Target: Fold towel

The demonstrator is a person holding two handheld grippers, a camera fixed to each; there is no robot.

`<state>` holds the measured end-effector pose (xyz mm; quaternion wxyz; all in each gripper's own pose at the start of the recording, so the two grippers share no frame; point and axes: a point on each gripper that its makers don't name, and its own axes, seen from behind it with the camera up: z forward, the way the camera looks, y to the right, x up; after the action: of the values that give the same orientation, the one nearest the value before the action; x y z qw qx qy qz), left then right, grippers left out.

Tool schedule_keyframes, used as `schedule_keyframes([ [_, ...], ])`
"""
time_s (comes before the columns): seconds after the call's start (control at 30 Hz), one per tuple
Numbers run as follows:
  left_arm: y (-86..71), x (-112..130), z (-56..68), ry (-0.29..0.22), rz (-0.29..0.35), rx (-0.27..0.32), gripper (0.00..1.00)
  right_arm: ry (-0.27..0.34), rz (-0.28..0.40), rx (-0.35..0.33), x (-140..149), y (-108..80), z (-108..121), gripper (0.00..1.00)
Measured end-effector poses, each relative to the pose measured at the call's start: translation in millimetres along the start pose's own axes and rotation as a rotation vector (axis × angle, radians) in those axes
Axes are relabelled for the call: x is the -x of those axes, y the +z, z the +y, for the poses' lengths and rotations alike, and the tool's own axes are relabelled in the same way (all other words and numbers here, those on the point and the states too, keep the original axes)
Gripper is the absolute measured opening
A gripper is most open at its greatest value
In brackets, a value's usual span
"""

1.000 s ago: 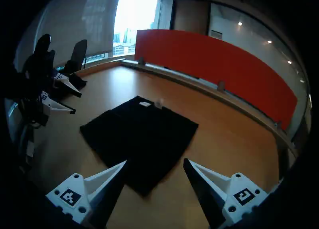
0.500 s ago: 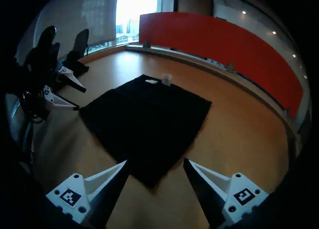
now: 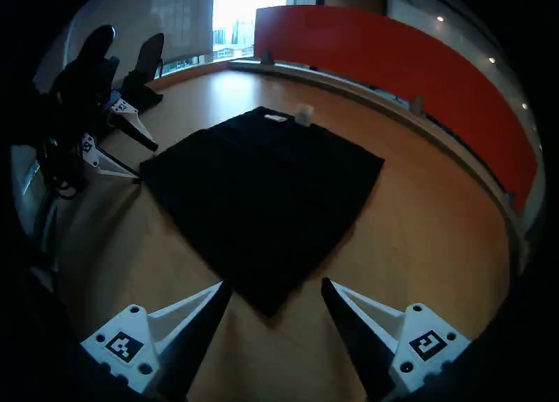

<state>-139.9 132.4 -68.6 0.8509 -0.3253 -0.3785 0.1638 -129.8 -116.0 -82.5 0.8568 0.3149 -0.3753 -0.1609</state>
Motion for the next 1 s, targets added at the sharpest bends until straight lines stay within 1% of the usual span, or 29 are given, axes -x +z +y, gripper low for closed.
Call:
schedule_keyframes([
  [0.1,0.1,-0.3,0.1,-0.007,-0.005,0.004,0.93,0.006,-0.01,-0.011,2.6,1.2,-1.0,0.97],
  [0.3,0.3,0.9,-0.4,-0.028,-0.011,0.012,0.93,0.009,-0.013,-0.012,5.5,3.5,1.4,0.94],
  [0.4,0.0,1.3,-0.4,-0.028,-0.012,0.011,0.93,0.012,-0.013,-0.02,6.0,3.6,0.8,0.93],
  [0.57,-0.1,1.7,-0.2,-0.024,-0.017,0.015,0.93,0.028,-0.017,-0.038,7.1,3.5,-0.3,0.87],
  [0.67,0.0,2.0,-0.2,-0.026,-0.021,0.017,0.92,0.025,-0.017,-0.043,7.6,3.5,-0.2,0.85],
  [0.73,0.1,2.1,-0.3,-0.026,-0.023,0.017,0.92,0.023,-0.017,-0.046,7.7,3.6,-0.1,0.82],
  [0.87,-0.1,2.5,0.3,-0.026,-0.026,0.018,0.89,0.02,-0.019,-0.049,7.5,3.7,0.3,0.71],
  [1.0,-0.3,2.4,2.1,-0.025,-0.032,0.019,0.85,0.011,-0.021,-0.056,7.5,3.5,-0.6,0.66],
])
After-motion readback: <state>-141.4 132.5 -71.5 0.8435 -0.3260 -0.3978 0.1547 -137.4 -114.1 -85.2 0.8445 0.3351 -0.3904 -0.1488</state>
